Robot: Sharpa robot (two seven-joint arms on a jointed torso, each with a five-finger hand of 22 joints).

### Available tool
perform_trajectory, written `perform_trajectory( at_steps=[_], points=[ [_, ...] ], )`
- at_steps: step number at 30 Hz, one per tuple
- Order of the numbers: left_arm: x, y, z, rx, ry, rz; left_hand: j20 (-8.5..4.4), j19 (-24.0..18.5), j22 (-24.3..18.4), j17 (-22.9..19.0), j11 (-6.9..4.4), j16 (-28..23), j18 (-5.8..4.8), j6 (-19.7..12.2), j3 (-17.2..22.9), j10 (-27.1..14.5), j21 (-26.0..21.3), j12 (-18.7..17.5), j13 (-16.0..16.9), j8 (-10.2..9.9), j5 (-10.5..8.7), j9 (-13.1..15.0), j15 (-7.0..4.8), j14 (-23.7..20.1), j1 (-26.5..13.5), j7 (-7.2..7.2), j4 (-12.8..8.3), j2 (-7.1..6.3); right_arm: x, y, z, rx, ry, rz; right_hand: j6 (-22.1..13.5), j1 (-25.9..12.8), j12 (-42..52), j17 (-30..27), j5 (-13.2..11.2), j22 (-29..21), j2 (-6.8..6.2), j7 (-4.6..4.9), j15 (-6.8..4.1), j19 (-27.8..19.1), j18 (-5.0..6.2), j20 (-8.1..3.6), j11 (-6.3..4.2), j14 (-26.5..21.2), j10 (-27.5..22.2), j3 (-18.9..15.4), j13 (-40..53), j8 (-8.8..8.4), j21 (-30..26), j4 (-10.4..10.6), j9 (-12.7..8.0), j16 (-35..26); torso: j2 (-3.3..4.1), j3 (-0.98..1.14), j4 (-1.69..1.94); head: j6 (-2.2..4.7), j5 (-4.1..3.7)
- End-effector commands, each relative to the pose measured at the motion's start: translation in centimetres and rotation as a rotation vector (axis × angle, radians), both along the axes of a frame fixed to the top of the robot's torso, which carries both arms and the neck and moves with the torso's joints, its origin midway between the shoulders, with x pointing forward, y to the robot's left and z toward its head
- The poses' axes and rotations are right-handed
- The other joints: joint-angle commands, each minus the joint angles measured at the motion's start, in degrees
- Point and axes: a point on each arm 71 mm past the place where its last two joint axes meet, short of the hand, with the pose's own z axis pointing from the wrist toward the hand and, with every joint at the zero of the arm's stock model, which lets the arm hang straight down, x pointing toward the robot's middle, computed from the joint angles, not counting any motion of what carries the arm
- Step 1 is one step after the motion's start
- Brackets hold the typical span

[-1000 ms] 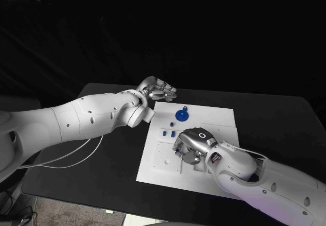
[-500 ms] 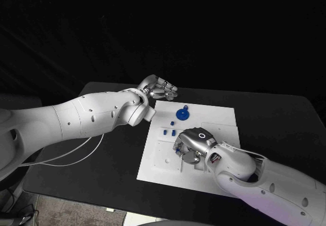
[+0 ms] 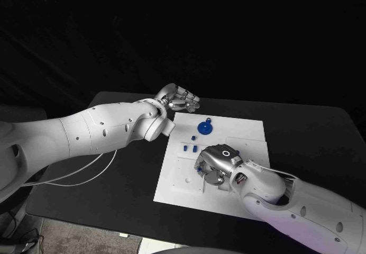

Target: Assemble the parts on the task board

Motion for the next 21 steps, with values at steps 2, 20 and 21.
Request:
perform_trajectory(
  at_steps=[2, 20, 21],
  points=[
    [0.0, -0.2, 0.1, -0.009, -0.004, -0.009, -0.19, 0.27, 0.06, 0.09, -0.03, -0.21, -0.76, 0.24, -0.37, -0.14, 0.13, 0.03, -0.03, -0.19, 0.24, -0.05, 0.17, 0.21, -0.08, 0.04, -0.07, 0.44, -0.1, 0.0, -0.5, -0.024, -0.007, 0.007, 0.26, 0.06, 0.18, 0.07, 0.33, 0.05, 0.35, 0.07, -0.34, 2.41, 0.64, -0.53, -1.15, -0.01, 1.44, 0.23, 0.06, 0.27, 0.12, 0.01, 0.10, -0.26, 0.02, -0.01, 0.01, -0.10, -0.12],
    [-0.1, -0.4, 0.1, -0.009, 0.003, -0.015, -0.19, 0.27, 0.06, 0.09, -0.03, -0.21, -0.76, 0.24, -0.37, -0.14, 0.13, 0.03, -0.03, -0.19, 0.24, -0.05, 0.17, 0.21, -0.08, 0.04, -0.07, 0.44, 0.1, 0.3, -1.4, -0.040, 0.008, 0.009, -0.17, -0.44, 0.08, -0.02, 0.32, -0.06, 0.37, 0.25, -0.17, 2.30, 0.61, -0.41, -0.99, -0.05, 0.80, 0.13, -0.01, 0.15, -0.41, 0.34, -0.01, -0.35, -0.03, -0.04, -0.02, -0.13, -0.14],
    [-0.1, -0.4, 0.1, -0.009, 0.003, -0.016, -0.19, 0.27, 0.06, 0.09, -0.03, -0.21, -0.76, 0.24, -0.37, -0.14, 0.13, 0.03, -0.03, -0.19, 0.24, -0.05, 0.17, 0.21, -0.08, 0.04, -0.07, 0.44, 0.1, 0.2, -1.5, -0.041, 0.011, 0.009, -0.70, -0.59, 0.08, -0.04, 0.32, -0.10, 0.29, 0.40, 0.02, 2.28, 0.55, -0.27, -0.81, -0.02, 0.11, -0.03, -0.02, 0.12, -0.49, 0.53, -0.10, -0.35, -0.03, -0.04, -0.02, -0.13, -0.14]
  ],
)
